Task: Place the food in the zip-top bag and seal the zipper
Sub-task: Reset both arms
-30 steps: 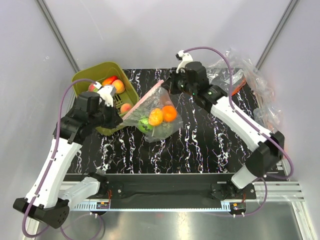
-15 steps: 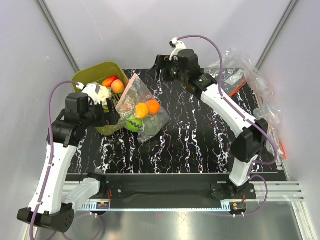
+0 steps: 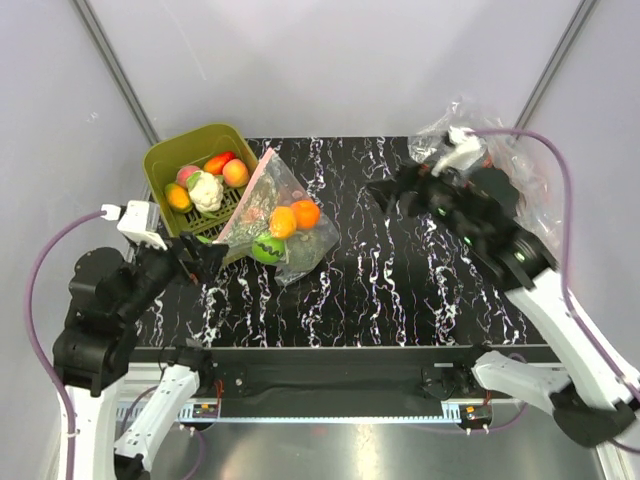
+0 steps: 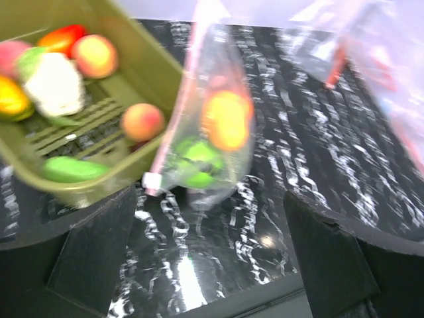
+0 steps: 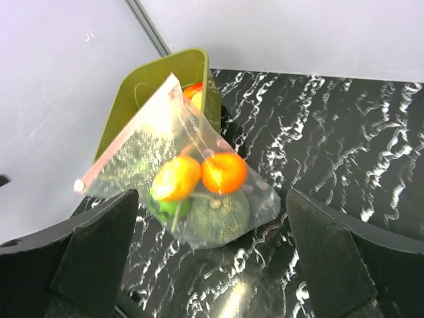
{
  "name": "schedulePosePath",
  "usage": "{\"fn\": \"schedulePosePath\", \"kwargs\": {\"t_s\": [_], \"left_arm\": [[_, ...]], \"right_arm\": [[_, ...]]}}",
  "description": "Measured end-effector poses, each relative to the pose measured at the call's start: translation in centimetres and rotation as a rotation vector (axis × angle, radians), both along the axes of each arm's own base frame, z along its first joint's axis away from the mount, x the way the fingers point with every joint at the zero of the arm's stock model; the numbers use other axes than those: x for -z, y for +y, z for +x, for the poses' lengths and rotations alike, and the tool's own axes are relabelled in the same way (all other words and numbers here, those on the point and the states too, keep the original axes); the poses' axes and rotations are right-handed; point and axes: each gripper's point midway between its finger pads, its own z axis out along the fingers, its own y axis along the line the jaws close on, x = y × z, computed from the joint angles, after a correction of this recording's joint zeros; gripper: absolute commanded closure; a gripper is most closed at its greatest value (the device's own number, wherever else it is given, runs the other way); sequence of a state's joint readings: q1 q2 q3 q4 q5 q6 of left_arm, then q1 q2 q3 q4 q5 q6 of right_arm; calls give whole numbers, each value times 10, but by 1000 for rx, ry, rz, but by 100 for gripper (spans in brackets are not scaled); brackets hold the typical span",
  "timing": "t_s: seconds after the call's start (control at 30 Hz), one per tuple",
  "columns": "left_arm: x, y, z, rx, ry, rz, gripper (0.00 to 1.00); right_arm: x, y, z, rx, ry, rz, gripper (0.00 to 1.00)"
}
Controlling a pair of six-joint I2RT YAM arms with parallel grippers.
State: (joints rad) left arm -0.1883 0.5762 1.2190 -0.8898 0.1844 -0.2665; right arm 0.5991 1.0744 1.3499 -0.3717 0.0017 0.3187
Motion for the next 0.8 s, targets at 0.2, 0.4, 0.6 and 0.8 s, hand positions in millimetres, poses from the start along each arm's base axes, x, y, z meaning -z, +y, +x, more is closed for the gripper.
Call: {"fn": "schedulePosePath", "kwargs": {"t_s": [0.2, 0.4, 0.6, 0.8], "left_arm": [[45, -27, -13, 167, 60, -39, 1], [72, -23, -18, 165, 78, 0, 1], [54, -8, -37, 102, -73, -4, 1], [39, 6, -52, 31, -193, -18, 1]], "right_arm": [[40, -57, -58, 83, -5, 5, 0], [121, -100, -88, 205, 109, -53, 0], [127, -122, -104, 274, 101, 13, 0], [123, -127, -105, 303, 94, 51, 0]]}}
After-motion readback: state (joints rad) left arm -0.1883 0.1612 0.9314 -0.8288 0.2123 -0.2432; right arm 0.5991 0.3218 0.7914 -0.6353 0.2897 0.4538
